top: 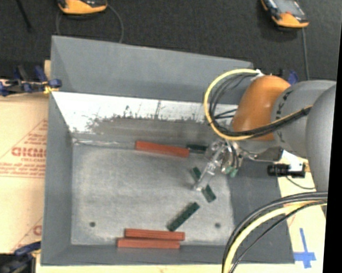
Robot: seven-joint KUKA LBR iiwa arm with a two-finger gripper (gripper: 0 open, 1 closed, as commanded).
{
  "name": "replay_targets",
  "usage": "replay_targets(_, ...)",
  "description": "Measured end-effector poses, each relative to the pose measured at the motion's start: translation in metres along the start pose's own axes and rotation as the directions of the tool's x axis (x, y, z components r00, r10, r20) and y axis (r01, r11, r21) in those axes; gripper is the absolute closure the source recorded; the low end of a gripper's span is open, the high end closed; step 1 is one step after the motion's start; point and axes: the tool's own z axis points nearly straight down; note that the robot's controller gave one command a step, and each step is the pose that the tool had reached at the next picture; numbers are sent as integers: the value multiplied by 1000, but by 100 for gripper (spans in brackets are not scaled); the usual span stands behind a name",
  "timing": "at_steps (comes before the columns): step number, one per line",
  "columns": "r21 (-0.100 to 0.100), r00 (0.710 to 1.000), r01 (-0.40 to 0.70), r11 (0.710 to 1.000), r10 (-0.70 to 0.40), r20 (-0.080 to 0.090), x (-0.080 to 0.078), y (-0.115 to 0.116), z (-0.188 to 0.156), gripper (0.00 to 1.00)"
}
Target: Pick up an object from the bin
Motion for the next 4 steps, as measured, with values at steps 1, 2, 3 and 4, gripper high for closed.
replay_targets(1,-2,985,-171,985,171,1,35,27,14,0)
replay_targets(2,4,994,-109,994,109,2,59,-38,5,0)
replay_targets(3,-4,983,-184,983,184,5,48,11,7,0)
replay_targets(4,0,983,-184,983,184,5,47,8,7,100)
